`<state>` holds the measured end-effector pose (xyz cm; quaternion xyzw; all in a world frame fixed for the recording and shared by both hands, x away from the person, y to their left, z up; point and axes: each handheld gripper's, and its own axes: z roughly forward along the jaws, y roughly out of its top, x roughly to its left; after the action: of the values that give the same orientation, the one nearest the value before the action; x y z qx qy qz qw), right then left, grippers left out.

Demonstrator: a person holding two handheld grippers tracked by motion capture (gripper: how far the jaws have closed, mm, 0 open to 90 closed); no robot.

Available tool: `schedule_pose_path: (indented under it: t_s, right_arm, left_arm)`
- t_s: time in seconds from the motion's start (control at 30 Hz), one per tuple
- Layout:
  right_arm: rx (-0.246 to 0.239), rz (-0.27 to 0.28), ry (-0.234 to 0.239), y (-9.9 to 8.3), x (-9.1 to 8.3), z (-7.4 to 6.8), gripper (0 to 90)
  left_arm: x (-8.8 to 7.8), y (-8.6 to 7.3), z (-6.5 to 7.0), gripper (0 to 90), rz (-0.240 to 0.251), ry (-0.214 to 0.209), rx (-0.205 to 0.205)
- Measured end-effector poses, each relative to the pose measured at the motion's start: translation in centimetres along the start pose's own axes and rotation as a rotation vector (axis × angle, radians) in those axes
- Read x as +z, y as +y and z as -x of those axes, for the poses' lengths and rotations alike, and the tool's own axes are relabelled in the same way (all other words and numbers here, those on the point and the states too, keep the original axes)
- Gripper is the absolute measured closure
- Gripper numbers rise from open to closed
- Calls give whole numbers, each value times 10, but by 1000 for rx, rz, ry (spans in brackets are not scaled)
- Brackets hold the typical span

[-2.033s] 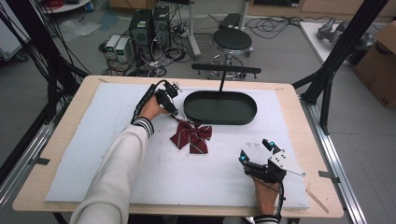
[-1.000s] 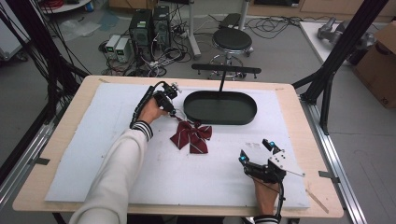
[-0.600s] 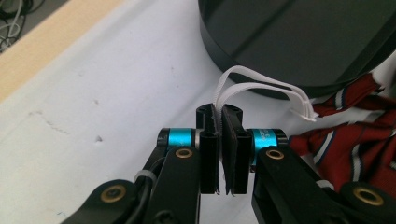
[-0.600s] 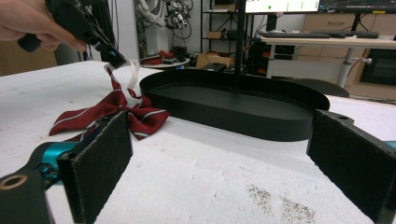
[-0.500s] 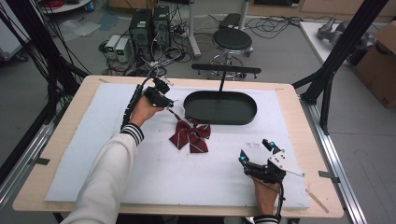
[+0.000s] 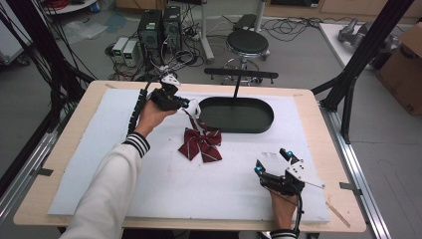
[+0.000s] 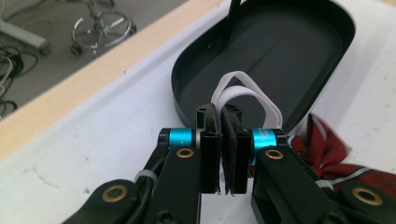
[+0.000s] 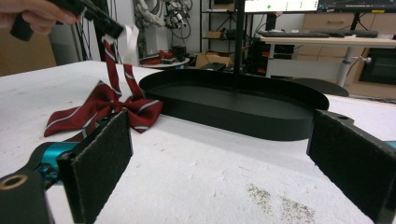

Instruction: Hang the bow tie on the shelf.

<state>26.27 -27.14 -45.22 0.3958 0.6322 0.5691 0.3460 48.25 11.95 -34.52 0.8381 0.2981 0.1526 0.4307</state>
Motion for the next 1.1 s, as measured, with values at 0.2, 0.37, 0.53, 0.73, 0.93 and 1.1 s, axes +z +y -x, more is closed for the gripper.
schedule_pose_path:
  t_s: [0.2,0.37,0.53,0.73,0.93,1.1]
  right_arm:
    - [-2,-1,-2,0,0,0,58]
    - [-1,1,0,0,0,0,58]
    - [1,1,0,0,0,0,58]
    - [-1,3,-1,0,0,0,58]
    - [10,-4,1,0,0,0,58]
    - [6,-1,1,0,0,1,59]
  left_arm:
    - [-15,15,5,864,79,-9,29]
    - [-25,31,9,864,129,-9,45]
    - [-33,46,15,864,165,-5,68]
    - [-35,60,24,864,188,-2,95]
    - [-34,76,34,864,210,-5,133]
    - [-31,88,42,864,213,-2,157]
